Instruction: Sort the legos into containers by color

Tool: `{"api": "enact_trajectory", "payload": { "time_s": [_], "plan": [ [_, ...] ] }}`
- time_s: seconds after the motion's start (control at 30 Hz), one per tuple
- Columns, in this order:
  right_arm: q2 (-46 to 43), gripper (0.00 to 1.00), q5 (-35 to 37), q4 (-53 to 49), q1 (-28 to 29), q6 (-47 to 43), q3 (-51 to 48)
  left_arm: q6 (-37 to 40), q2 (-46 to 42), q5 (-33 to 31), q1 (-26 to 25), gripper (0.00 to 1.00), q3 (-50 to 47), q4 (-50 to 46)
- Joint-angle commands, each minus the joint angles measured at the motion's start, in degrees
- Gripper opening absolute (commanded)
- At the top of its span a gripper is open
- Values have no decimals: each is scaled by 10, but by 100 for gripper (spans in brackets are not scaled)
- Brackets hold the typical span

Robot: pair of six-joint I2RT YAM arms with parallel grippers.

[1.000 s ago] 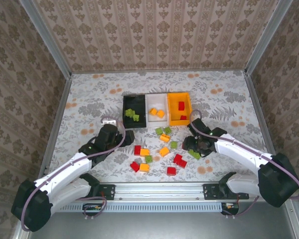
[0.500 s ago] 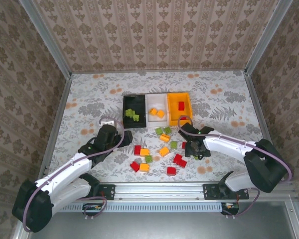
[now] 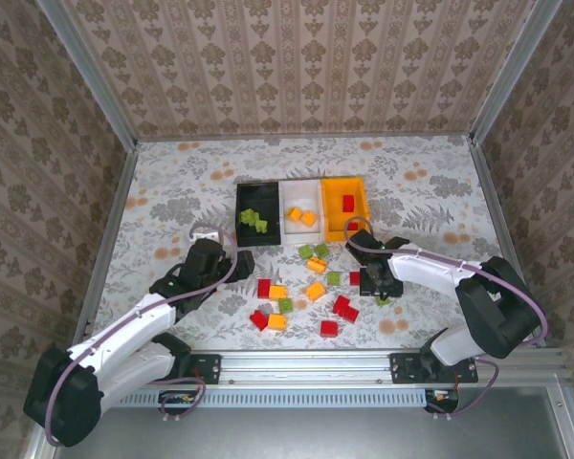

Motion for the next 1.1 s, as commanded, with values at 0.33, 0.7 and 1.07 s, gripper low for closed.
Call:
{"api": "enact_trajectory", "payload": {
  "time_s": [0.33, 0.7, 1.07],
  "plan": [
    [-28, 32, -19, 3, -24, -7, -4, -2, -8, 23, 5, 100, 6, -1],
    [-113, 31, -20, 22, 12, -60, 114, 8, -20, 28, 5, 100, 15, -8],
    [199, 32, -62, 134, 129, -106, 466, 1, -76, 16, 6, 100, 17, -77]
  ]
}}
